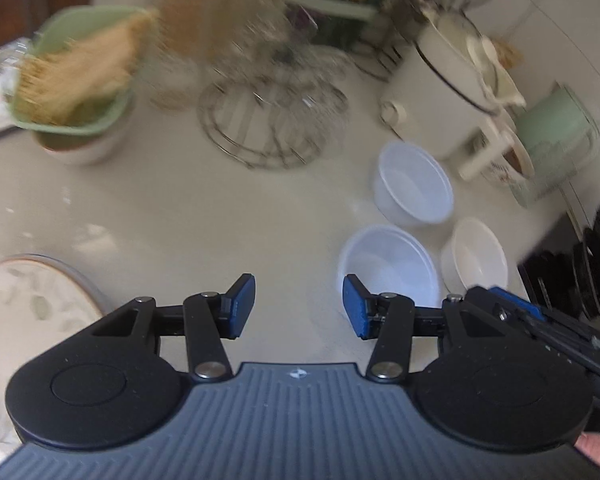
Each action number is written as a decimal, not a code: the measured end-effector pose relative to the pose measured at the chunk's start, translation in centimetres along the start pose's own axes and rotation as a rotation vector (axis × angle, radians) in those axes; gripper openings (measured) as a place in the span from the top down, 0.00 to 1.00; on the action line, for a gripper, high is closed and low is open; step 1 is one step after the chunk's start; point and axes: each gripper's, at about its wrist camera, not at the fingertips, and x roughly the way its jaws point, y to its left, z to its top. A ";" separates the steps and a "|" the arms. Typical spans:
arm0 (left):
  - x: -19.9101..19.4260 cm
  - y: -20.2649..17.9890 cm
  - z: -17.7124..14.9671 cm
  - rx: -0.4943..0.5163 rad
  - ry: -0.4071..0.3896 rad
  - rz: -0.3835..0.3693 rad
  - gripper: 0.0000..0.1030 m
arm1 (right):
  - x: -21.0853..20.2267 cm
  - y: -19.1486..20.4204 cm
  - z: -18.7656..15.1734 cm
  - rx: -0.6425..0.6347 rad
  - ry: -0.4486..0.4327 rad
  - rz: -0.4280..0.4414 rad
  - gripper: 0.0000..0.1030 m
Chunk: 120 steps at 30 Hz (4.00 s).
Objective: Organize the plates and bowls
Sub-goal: 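Move both tools toward the white plastic bowls by the rice cooker, then close both tools on the rim of a white plastic bowl, then carry the white bowl with both tools toward the plate stack and lower it, then open both tools to release the bowl beside the plates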
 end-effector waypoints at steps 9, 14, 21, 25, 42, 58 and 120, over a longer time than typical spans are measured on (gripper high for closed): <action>4.9 -1.8 0.3 0.016 0.098 -0.017 0.51 | 3.4 -3.2 -0.1 0.049 0.079 -0.024 0.65; 7.2 -2.0 0.3 -0.023 0.124 -0.054 0.56 | 5.8 -3.5 -0.5 0.018 0.136 -0.015 0.66; 9.1 -1.8 -0.8 -0.106 0.134 -0.042 0.72 | 7.8 -4.0 -0.5 -0.036 0.179 0.001 0.71; 9.1 -2.0 -1.4 -0.144 0.108 -0.038 0.81 | 8.4 -4.3 -0.1 -0.073 0.191 0.020 0.81; 8.8 -1.0 -3.1 -0.281 0.102 -0.031 0.89 | 9.0 -3.2 0.4 -0.146 0.254 0.112 0.84; 3.4 4.3 -5.0 -0.428 0.005 0.098 0.89 | 10.3 3.8 1.1 -0.318 0.287 0.290 0.84; -12.7 1.9 -6.1 -0.337 -0.280 0.229 0.63 | -0.1 7.2 4.9 -0.356 0.048 0.400 0.70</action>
